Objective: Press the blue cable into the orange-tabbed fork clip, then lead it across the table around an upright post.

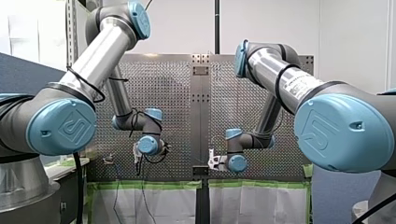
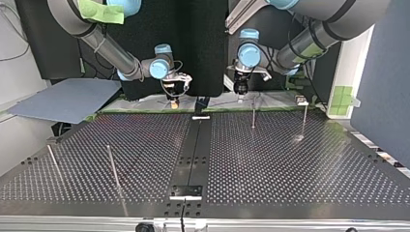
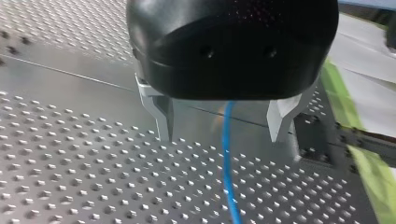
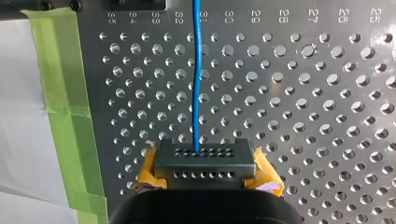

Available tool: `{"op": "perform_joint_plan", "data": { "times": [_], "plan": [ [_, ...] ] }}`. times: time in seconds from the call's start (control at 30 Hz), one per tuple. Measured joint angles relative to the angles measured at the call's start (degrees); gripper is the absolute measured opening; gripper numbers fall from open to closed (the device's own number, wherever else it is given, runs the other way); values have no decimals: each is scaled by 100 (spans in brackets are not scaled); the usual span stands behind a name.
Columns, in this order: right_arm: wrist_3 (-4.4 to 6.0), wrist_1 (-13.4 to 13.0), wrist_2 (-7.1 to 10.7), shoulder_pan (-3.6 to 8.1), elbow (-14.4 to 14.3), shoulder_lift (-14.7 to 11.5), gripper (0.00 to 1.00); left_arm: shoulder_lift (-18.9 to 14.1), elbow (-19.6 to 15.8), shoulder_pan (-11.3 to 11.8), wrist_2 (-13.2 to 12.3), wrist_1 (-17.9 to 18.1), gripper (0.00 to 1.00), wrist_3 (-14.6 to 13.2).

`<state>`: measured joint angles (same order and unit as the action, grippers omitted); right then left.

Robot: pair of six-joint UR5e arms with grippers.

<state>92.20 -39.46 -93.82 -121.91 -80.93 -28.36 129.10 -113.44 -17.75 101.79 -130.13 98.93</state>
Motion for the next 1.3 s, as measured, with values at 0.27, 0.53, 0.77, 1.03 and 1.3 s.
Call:
{"op": "perform_joint_plan", "data": {
  "times": [0.27,0.53,0.77,1.03,1.3],
  "plan": [
    [-3,23,3,-3,1,1,0,415,415,-79,245,-71,99,26],
    [-25,25,4,-26,2,0,0,845,843,-134,623,-473,99,25],
    [-34,25,4,-37,2,0,0,1070,1245,-150,655,-591,99,-50],
    [-41,23,4,-46,2,1,0,1084,1705,-151,600,-762,99,-120],
    [-43,25,3,-48,2,1,0,1086,2075,-151,767,-884,99,-372]
  ]
}}
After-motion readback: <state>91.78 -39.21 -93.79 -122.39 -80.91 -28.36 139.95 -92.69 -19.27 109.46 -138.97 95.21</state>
